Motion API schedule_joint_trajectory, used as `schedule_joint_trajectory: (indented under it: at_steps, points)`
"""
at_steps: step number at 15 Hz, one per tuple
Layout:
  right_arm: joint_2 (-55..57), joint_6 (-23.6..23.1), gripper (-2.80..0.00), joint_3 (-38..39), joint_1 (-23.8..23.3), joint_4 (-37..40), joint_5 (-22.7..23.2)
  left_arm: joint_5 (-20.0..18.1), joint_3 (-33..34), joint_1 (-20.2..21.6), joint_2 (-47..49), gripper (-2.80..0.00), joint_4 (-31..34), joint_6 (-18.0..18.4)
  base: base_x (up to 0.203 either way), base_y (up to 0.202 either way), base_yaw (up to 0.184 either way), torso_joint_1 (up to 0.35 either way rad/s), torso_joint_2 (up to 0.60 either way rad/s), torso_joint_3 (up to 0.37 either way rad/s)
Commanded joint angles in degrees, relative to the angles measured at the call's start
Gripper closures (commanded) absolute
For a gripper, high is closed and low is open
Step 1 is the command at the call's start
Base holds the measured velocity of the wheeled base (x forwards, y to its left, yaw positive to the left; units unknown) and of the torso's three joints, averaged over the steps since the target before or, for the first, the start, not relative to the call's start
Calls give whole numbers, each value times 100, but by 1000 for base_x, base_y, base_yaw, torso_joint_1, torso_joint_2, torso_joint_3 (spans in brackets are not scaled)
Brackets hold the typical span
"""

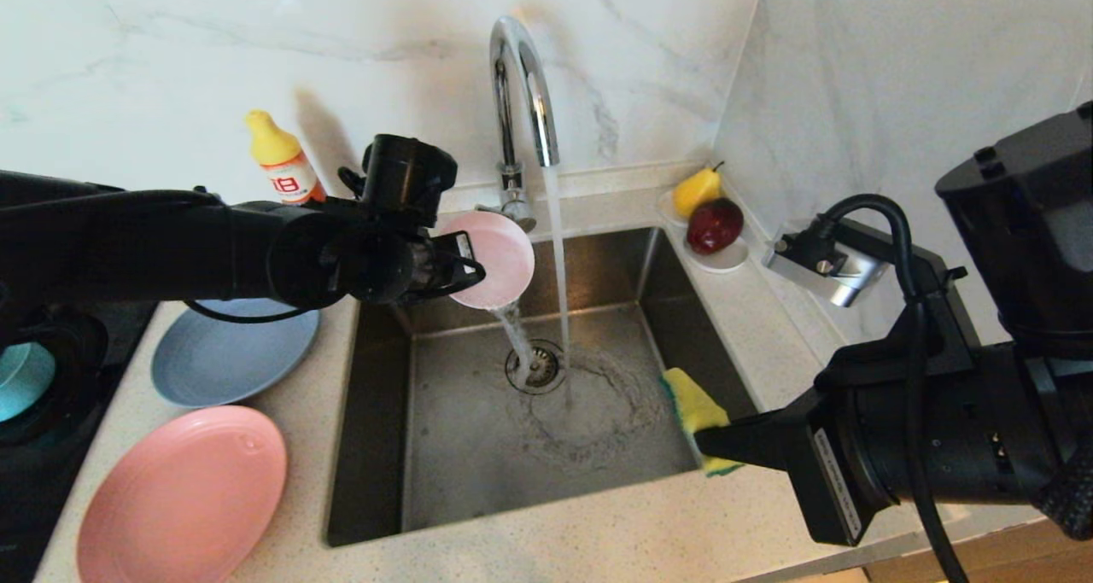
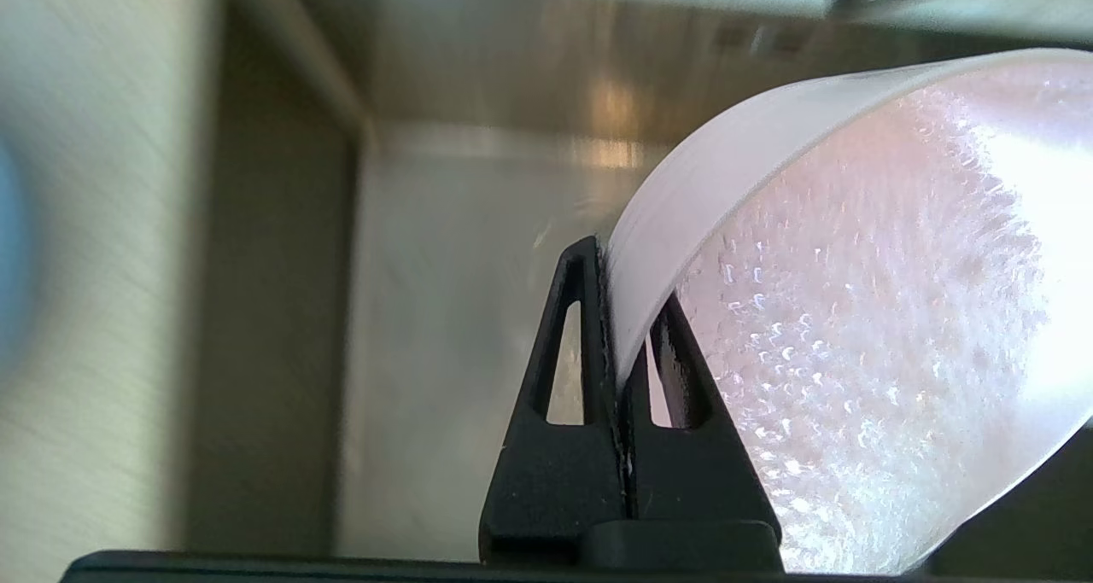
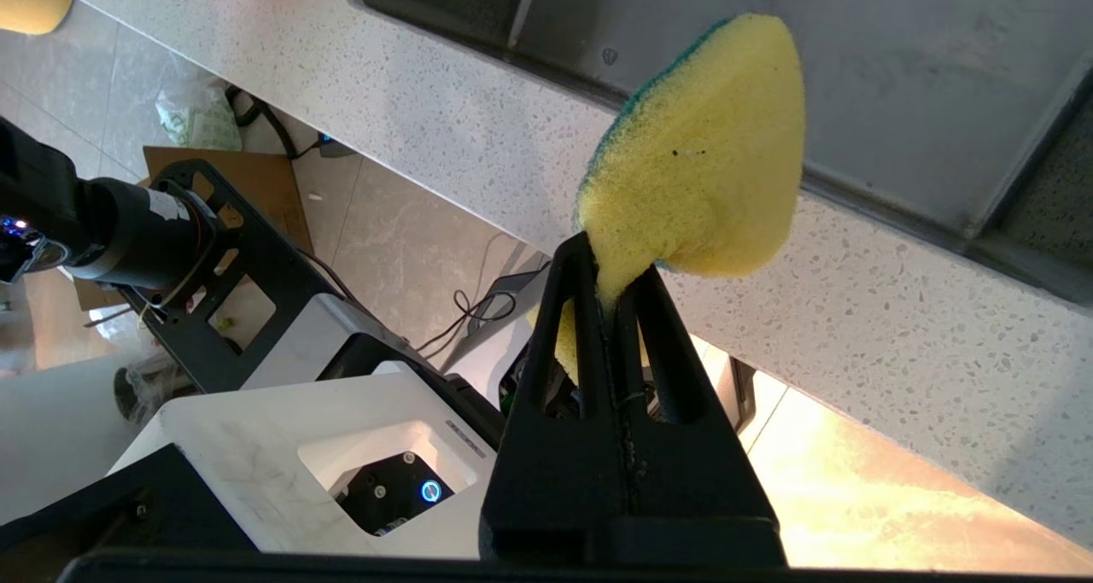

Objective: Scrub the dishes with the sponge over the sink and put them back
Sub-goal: Wash the bowl

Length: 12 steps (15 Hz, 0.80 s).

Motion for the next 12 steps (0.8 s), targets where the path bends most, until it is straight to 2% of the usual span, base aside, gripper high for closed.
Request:
schedule_joint_trajectory:
  at_steps: [1,4,5,7,9,12]
  points:
    - [59,18,0,9,2,14,3,61,1108,19,-821,0,-1520,736,0,0,0,0,0,0]
    - [117,18,0,0,10,14,20,90,2255,55,-1287,0,-3644,1722,0,0,0,0,0,0]
    - [118,22,0,9,10,14,29,94,2485,93,-1386,0,-4166,1905,0,0,0,0,0,0]
    - [140,26,0,73,10,14,38,14,2947,195,-1632,0,-4916,2009,0,0,0,0,0,0]
    - [184,26,0,79,10,14,38,-334,3236,238,-1816,0,-5535,2071,0,0,0,0,0,0]
    - [184,26,0,80,10,14,29,-868,3546,240,-2171,0,-6083,2280,0,0,0,0,0,0]
